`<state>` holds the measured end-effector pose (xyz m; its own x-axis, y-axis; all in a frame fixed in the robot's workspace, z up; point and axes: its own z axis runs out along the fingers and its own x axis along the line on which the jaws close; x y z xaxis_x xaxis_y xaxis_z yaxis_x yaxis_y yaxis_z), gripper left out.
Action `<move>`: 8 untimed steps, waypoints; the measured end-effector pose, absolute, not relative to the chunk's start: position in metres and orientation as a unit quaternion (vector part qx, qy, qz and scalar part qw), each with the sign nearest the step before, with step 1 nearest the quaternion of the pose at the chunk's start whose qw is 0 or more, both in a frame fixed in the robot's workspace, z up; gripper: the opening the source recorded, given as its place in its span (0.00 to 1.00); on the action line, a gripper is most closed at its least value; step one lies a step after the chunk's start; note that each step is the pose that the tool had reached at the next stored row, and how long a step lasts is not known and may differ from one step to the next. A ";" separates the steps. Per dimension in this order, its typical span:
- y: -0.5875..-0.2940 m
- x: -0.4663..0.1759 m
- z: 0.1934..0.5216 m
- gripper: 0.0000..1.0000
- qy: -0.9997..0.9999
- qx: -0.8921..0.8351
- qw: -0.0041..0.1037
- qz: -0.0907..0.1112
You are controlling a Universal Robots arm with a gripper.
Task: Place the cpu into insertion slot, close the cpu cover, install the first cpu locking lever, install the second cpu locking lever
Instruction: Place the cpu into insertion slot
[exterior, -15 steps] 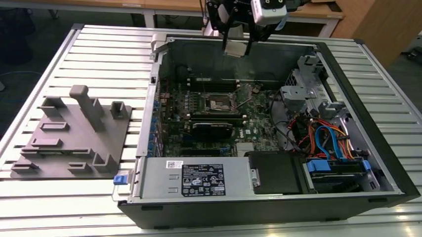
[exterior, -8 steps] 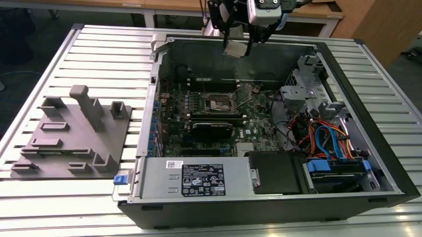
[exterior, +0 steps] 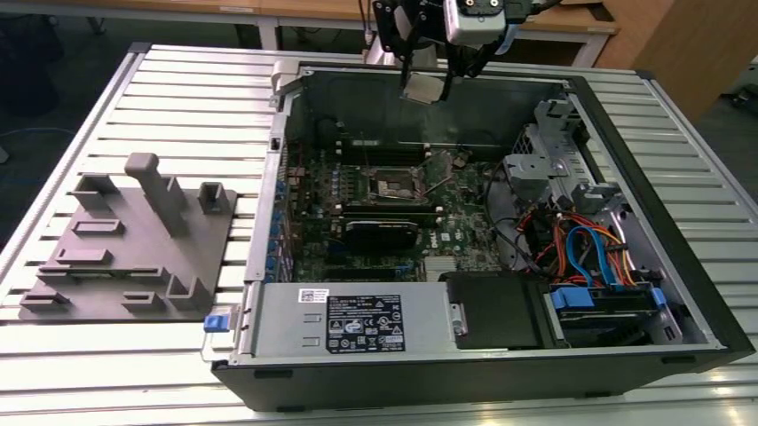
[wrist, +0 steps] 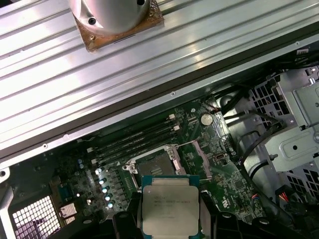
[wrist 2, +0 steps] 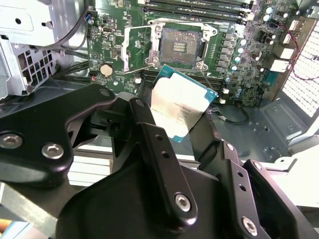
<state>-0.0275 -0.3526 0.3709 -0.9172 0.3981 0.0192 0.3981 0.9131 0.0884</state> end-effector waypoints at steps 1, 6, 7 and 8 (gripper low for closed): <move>-0.353 -0.027 0.371 0.54 -0.978 -0.204 0.000 -0.045; -0.353 -0.027 0.371 0.54 -0.978 -0.205 0.000 -0.045; -0.353 -0.027 0.371 0.54 -0.978 -0.206 0.000 -0.045; -0.353 -0.027 0.371 0.54 -0.977 -0.208 0.000 -0.045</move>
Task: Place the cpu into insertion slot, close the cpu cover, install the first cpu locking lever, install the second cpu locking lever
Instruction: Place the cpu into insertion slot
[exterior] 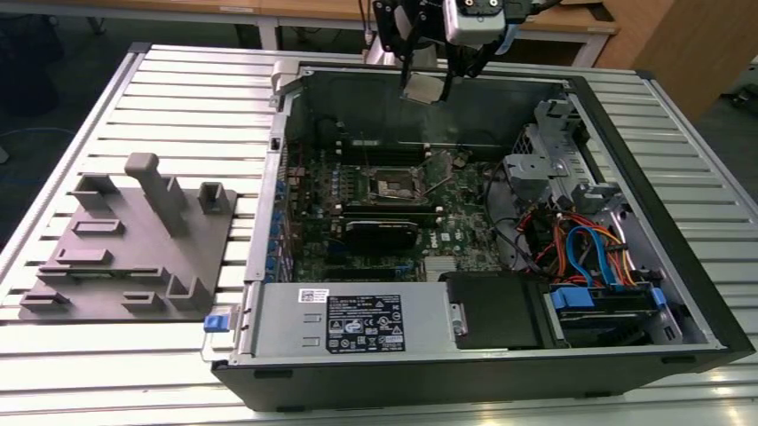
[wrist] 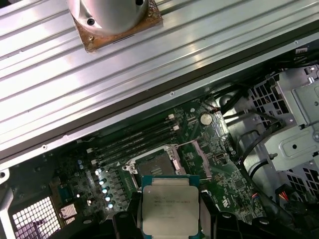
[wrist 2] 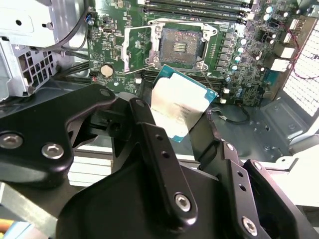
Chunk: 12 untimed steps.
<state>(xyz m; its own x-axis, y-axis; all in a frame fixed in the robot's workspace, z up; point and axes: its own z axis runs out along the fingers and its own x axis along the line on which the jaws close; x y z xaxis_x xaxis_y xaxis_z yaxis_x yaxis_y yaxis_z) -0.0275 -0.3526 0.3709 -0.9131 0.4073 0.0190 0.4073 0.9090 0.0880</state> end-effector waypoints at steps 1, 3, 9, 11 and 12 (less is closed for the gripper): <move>-0.353 -0.028 0.371 0.54 -0.976 -0.213 0.000 -0.045; -0.353 -0.028 0.371 0.54 -0.972 -0.230 -0.001 -0.045; -0.353 -0.027 0.371 0.54 -0.966 -0.256 -0.002 -0.045; -0.353 -0.027 0.371 0.54 -0.966 -0.256 -0.002 -0.045; -0.353 -0.027 0.371 0.54 -0.966 -0.256 -0.002 -0.045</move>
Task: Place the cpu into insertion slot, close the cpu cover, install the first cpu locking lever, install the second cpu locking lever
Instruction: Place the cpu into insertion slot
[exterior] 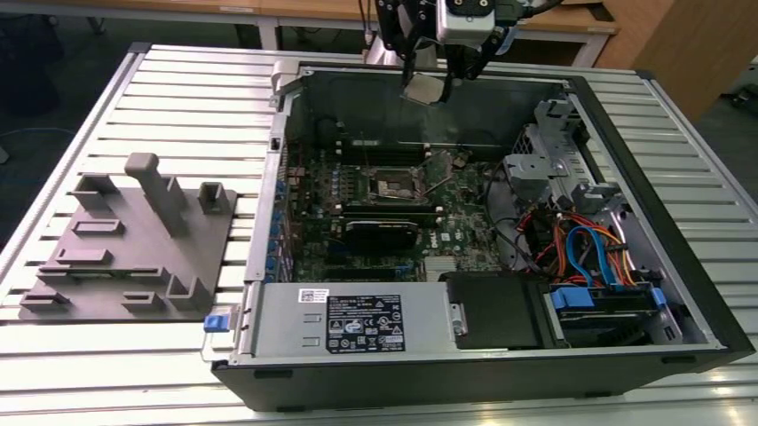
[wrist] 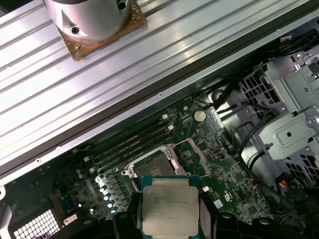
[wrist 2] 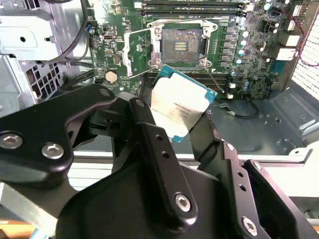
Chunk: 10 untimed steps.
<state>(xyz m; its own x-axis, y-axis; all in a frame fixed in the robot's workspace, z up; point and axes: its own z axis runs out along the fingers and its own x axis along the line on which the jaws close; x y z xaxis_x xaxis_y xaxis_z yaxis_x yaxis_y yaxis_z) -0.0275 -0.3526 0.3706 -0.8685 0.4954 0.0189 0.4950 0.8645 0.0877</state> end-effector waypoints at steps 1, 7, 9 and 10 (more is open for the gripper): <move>-0.353 -0.027 0.371 0.54 0.966 0.256 0.002 0.045; -0.353 -0.027 0.371 0.54 0.965 0.257 0.002 0.045; -0.353 -0.027 0.371 0.54 0.965 0.257 0.002 0.045; -0.353 -0.027 0.371 0.54 0.965 0.258 0.002 0.045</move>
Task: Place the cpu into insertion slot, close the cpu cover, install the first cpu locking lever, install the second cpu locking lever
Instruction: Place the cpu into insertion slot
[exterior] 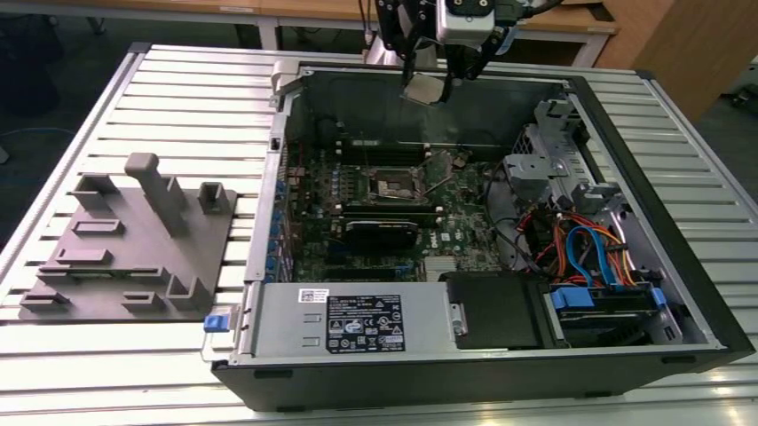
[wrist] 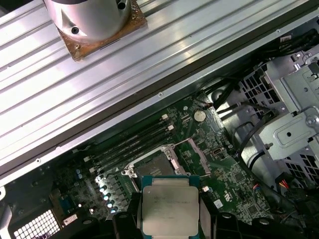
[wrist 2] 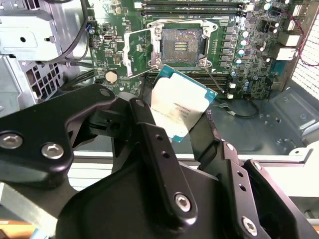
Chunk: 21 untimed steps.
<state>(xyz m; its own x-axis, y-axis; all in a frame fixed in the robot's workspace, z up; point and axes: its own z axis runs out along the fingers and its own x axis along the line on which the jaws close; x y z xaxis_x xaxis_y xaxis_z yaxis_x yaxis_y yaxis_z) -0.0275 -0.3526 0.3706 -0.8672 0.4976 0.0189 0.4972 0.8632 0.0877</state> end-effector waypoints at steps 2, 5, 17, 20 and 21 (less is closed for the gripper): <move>-0.353 -0.027 0.371 0.54 0.964 0.264 0.002 0.045; -0.353 -0.027 0.370 0.54 0.958 0.283 0.003 0.045; -0.353 -0.027 0.370 0.54 0.945 0.325 0.005 0.045; -0.353 -0.027 0.370 0.54 0.945 0.325 0.005 0.045; -0.353 -0.027 0.370 0.54 0.945 0.325 0.005 0.045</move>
